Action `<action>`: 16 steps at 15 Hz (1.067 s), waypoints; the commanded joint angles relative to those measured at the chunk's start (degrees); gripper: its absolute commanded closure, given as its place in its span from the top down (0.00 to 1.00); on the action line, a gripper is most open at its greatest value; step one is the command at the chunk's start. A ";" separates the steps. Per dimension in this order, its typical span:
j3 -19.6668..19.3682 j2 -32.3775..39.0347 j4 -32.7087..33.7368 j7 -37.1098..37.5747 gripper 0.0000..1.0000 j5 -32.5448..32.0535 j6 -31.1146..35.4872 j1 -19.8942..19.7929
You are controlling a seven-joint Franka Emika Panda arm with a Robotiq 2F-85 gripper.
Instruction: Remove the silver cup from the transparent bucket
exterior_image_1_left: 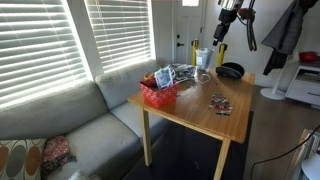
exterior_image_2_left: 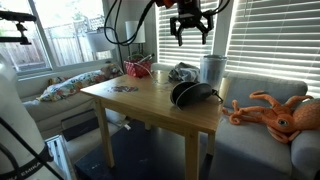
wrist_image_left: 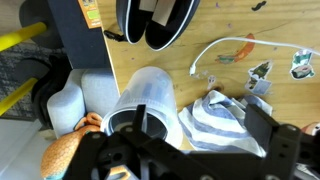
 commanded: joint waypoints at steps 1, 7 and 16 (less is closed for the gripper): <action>0.88 4.07 3.98 0.46 0.93 3.55 1.30 -1.87; 1.52 8.89 8.29 1.35 0.63 6.14 2.76 -3.67; 3.58 14.03 12.55 3.78 0.46 7.48 3.59 -4.99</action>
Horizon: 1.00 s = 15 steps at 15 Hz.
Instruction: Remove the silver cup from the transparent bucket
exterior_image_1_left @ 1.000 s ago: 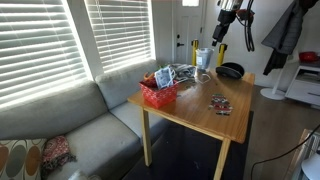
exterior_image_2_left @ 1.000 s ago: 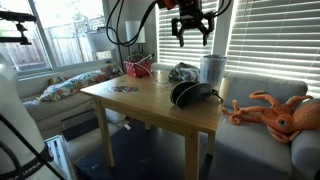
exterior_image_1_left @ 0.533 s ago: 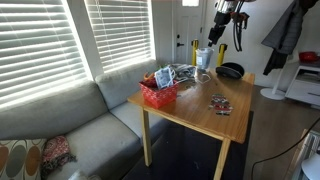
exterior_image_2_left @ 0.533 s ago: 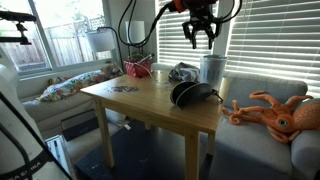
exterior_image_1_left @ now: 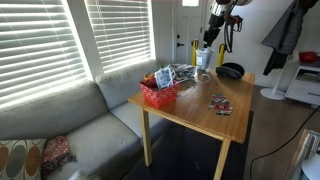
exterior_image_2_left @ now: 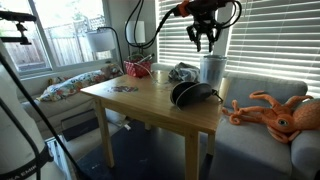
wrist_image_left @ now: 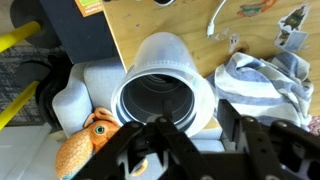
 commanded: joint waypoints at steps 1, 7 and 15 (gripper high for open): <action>1.70 2.64 2.60 1.53 0.46 1.16 0.89 -1.57; 2.69 4.84 4.11 2.05 0.35 1.11 0.84 -2.19; 3.45 6.63 4.82 1.54 0.31 1.22 0.91 -3.02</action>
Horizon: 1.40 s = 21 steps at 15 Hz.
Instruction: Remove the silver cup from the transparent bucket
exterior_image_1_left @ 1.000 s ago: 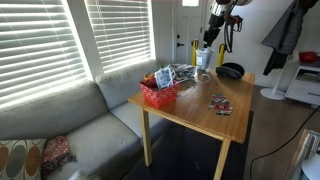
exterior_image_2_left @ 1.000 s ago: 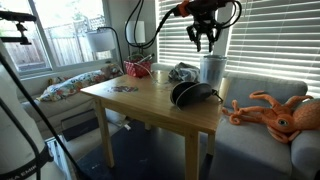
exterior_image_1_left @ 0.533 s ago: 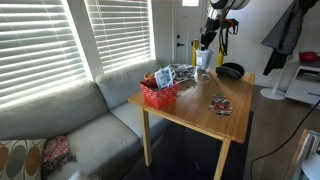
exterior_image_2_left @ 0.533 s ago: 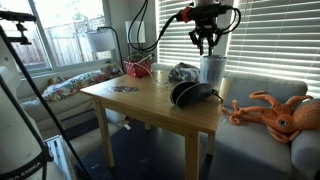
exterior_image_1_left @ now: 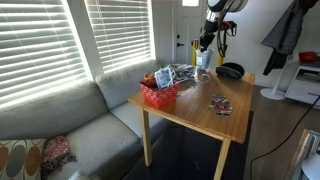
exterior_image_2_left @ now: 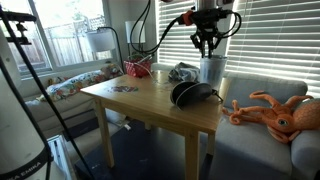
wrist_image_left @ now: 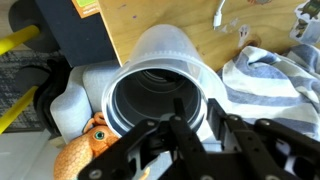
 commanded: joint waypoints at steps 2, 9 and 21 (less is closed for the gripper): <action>1.33 1.68 1.61 0.14 0.27 1.01 0.09 -1.48; 1.50 1.46 1.57 0.78 0.00 -1.21 1.10 -1.30; 3.28 -7.69 -0.48 0.37 0.01 -13.57 0.19 0.53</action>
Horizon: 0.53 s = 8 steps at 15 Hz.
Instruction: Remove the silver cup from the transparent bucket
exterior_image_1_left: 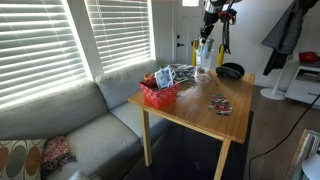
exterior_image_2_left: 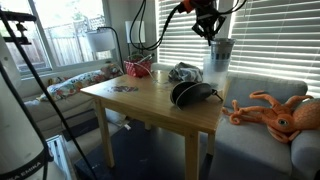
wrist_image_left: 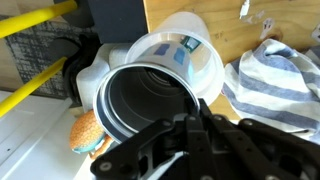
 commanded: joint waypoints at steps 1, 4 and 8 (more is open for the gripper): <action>1.37 -6.19 -2.55 0.77 0.01 -3.84 -1.47 0.81; 2.43 -10.16 -3.00 1.30 0.01 -7.37 -2.96 1.64; 4.64 -15.73 -5.39 -0.58 0.01 -10.34 -2.83 3.54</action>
